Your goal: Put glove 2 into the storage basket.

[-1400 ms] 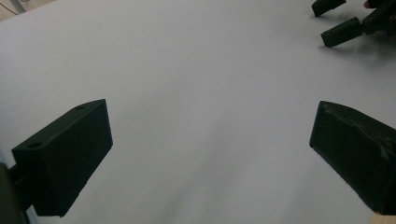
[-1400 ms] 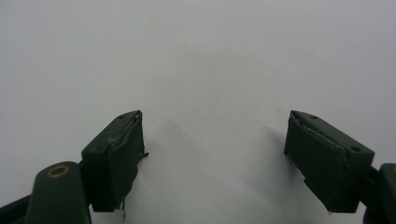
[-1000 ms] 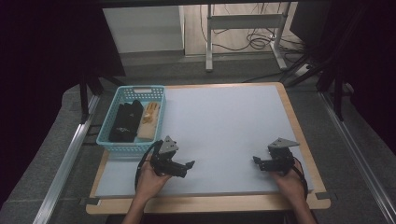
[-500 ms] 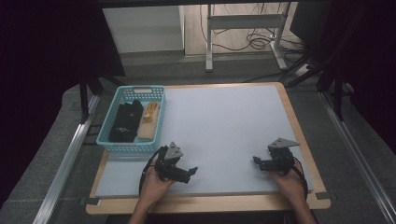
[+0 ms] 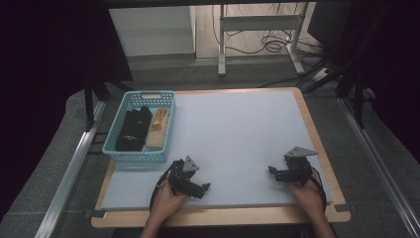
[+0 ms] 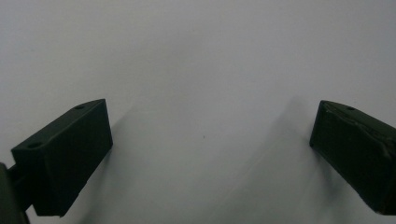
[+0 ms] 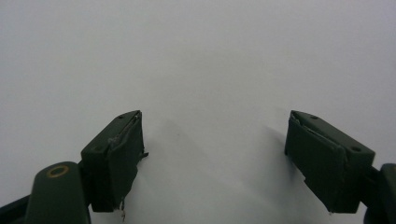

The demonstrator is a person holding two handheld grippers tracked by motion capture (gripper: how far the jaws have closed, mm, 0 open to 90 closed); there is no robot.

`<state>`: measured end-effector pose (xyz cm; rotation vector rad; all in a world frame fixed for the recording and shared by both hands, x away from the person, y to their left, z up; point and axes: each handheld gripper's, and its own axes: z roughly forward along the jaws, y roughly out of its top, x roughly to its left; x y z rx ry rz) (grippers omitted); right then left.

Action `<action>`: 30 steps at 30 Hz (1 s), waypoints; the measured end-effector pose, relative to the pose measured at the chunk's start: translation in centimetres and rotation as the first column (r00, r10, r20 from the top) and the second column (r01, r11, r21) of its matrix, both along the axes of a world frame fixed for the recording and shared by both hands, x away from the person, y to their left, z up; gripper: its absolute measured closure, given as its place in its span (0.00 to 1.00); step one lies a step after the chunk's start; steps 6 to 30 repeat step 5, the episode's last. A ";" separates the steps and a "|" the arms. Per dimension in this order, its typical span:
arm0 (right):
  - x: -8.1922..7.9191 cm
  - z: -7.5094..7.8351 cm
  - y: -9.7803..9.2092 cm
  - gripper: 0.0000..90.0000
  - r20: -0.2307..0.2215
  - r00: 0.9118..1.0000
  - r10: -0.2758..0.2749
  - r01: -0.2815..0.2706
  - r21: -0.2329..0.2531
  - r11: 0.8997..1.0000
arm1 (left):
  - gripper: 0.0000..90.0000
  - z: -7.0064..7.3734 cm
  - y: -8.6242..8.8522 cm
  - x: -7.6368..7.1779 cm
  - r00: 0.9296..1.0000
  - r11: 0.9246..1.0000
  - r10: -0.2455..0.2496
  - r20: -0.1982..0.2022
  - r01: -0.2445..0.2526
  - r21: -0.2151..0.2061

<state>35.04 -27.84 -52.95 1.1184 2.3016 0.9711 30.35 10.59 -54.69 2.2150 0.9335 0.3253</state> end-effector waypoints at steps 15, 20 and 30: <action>0.0 0.0 0.0 0.21 0.001 1.000 0.000 0.000 0.001 1.000 | 0.00 0.0 0.0 0.0 1.000 1.000 -0.001 0.001 0.001 0.003; 0.0 0.0 0.0 0.21 0.001 1.000 0.000 0.000 0.001 1.000 | 0.00 0.0 0.0 0.0 1.000 1.000 -0.001 0.001 0.001 0.003; 0.0 0.0 0.0 0.21 0.001 1.000 0.000 0.000 0.001 1.000 | 0.00 0.0 0.0 0.0 1.000 1.000 -0.001 0.001 0.001 0.003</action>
